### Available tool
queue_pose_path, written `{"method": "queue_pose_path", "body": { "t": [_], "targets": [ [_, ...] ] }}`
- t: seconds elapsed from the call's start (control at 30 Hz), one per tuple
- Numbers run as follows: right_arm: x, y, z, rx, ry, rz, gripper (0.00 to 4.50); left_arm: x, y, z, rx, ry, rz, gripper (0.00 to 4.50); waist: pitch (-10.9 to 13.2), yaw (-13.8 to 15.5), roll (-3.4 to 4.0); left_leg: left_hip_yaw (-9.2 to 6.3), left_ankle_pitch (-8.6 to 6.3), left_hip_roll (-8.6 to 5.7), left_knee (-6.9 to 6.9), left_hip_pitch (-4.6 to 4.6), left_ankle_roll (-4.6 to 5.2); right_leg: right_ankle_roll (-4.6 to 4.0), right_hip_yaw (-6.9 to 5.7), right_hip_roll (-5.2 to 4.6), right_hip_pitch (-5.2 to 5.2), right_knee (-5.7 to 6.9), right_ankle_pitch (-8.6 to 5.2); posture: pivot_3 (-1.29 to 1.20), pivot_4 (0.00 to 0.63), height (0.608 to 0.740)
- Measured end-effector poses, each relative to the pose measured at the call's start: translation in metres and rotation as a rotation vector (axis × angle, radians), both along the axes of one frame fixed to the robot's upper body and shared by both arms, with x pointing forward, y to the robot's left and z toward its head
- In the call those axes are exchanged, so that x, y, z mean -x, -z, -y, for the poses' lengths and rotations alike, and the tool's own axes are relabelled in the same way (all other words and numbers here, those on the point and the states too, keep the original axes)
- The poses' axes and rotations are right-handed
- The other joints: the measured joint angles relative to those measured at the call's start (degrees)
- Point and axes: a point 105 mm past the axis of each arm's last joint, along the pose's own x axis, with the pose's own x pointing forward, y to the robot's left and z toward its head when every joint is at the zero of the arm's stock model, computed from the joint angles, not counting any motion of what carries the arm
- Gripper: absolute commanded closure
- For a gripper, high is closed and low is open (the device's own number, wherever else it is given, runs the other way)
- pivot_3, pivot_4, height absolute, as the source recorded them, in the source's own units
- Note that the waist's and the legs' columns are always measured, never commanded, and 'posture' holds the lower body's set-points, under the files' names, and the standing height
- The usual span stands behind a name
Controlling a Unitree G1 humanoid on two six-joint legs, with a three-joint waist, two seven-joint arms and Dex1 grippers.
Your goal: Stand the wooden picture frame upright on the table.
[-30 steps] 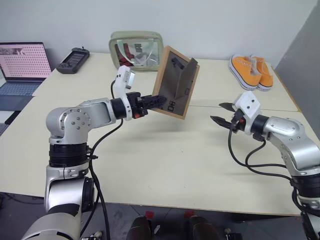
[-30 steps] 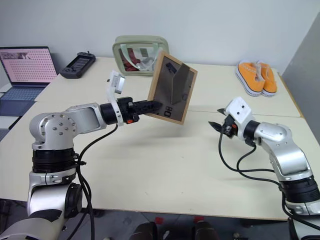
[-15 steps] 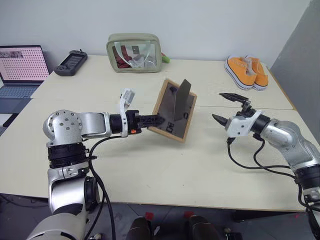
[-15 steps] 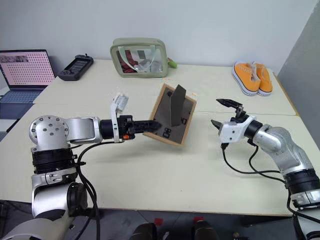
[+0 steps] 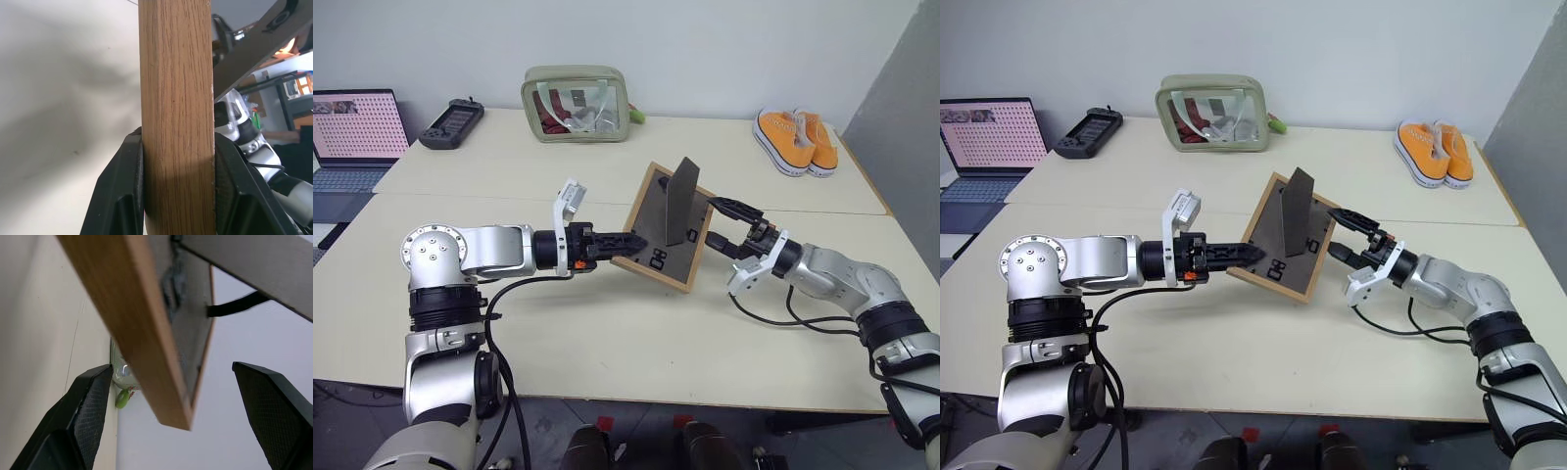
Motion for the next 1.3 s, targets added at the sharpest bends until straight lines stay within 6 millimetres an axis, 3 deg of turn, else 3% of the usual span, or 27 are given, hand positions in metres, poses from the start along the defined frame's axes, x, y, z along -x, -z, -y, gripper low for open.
{"method": "queue_pose_path", "body": {
  "t": [0.2, 0.53, 0.63, 0.9, 1.3],
  "targets": [
    [-0.006, 0.003, 0.001, 0.003, 0.009, 0.004, 0.40, 0.003, 0.002, -0.002, 0.016, -0.037, -0.040, 3.21, 0.00, -0.01, 0.00, -0.01, 0.00, 0.00, 0.00, 0.03, 0.00, 0.00, 0.00, -0.01, 0.00, 0.05, 0.00, 0.00, 0.150, 0.740],
    [-0.012, -0.019, -0.011, -0.041, -0.032, 0.090, 0.40, 0.008, 0.003, 0.003, 0.016, -0.031, -0.027, 3.21, 0.00, 0.00, 0.00, -0.03, 0.00, -0.06, 0.02, 0.03, 0.01, -0.01, -0.01, -0.03, 0.02, 0.04, 0.00, 0.00, 0.150, 0.740],
    [-0.012, -0.018, -0.014, -0.047, -0.045, 0.087, 0.85, 0.009, 0.003, 0.005, 0.015, -0.023, -0.026, 3.21, 0.00, -0.01, 0.00, -0.03, 0.00, -0.06, 0.02, 0.03, 0.01, -0.01, -0.01, -0.03, 0.02, 0.05, 0.00, 0.00, 0.150, 0.740],
    [-0.010, -0.015, -0.015, -0.056, -0.056, 0.084, 2.77, 0.010, -0.002, 0.006, 0.057, -0.021, -0.022, 3.21, 0.00, -0.02, 0.00, -0.04, 0.00, -0.07, 0.02, 0.03, 0.01, -0.01, -0.02, -0.03, 0.03, 0.05, 0.00, 0.00, 0.150, 0.740],
    [-0.013, -0.021, -0.016, -0.074, -0.043, 0.104, 3.03, 0.007, -0.006, 0.005, 0.081, -0.042, -0.020, 3.21, 0.00, -0.02, 0.00, -0.05, 0.00, -0.07, 0.02, 0.03, 0.01, -0.01, -0.02, -0.03, 0.03, 0.06, 0.00, 0.00, 0.150, 0.740]
  ]
}}
